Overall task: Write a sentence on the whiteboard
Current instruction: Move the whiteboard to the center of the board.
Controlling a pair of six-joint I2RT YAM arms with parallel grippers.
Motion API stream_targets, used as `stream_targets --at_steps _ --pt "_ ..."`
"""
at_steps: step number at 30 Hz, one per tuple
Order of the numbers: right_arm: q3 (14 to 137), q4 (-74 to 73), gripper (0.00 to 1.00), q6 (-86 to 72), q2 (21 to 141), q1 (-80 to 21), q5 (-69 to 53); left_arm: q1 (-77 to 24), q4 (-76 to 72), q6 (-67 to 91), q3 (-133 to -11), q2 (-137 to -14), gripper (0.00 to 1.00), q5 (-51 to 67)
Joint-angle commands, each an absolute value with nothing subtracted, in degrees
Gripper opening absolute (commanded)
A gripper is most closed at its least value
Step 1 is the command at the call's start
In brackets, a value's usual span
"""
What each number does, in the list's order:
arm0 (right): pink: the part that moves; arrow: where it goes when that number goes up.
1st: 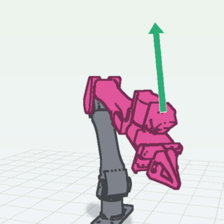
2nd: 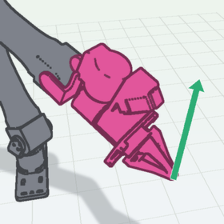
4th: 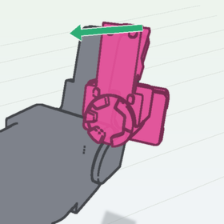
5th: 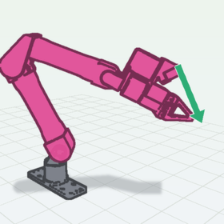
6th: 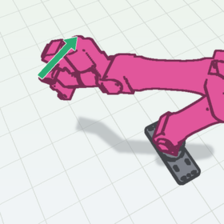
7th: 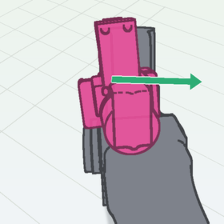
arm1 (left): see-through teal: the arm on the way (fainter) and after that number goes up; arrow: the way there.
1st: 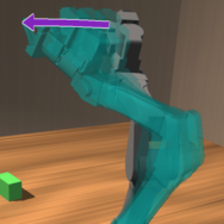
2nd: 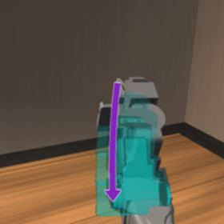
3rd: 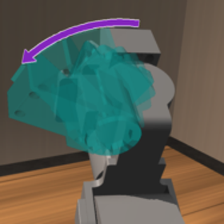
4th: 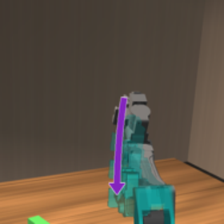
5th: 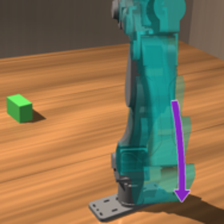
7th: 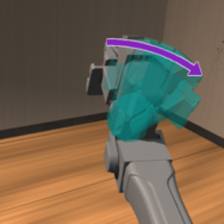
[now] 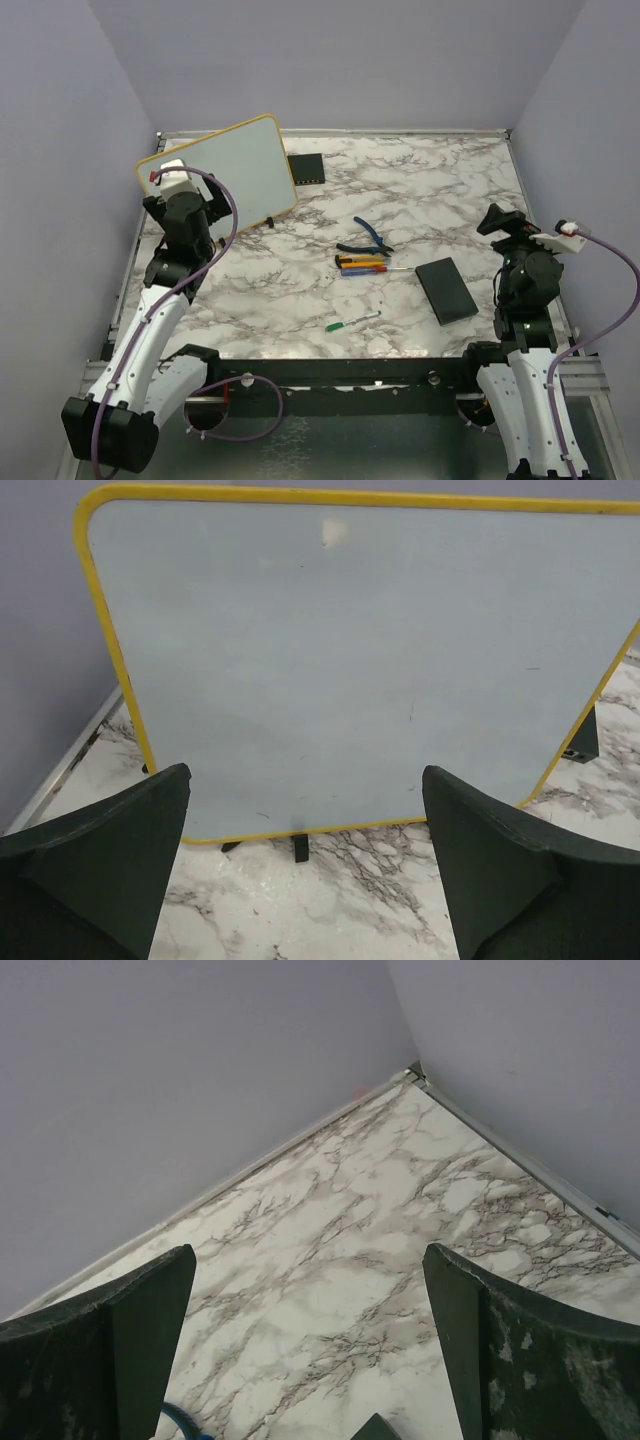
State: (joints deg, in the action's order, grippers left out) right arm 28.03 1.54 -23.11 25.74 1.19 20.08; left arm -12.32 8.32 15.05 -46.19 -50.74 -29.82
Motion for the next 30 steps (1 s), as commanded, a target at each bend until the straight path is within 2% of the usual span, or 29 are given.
stream_targets --at_steps 1,8,15,22,30 --pt "29.27 0.44 1.00 -23.53 26.09 1.41 21.17 -12.12 9.35 15.73 -48.07 -52.10 0.99 -31.85" --pt "29.26 0.70 1.00 -23.62 26.51 1.41 20.80 -12.06 9.65 15.93 -47.27 -54.58 0.99 -29.22" --pt "29.44 0.54 1.00 -23.89 27.07 1.41 20.41 -12.12 10.63 21.94 -47.20 -64.61 0.99 -21.15" --pt "28.56 0.41 1.00 -23.98 26.24 1.41 20.80 -12.05 10.54 26.40 -44.44 -70.89 0.99 -27.67" --pt "27.86 0.82 1.00 -23.88 25.83 1.41 21.22 -12.12 10.62 30.35 -40.54 -72.52 0.86 -26.66"
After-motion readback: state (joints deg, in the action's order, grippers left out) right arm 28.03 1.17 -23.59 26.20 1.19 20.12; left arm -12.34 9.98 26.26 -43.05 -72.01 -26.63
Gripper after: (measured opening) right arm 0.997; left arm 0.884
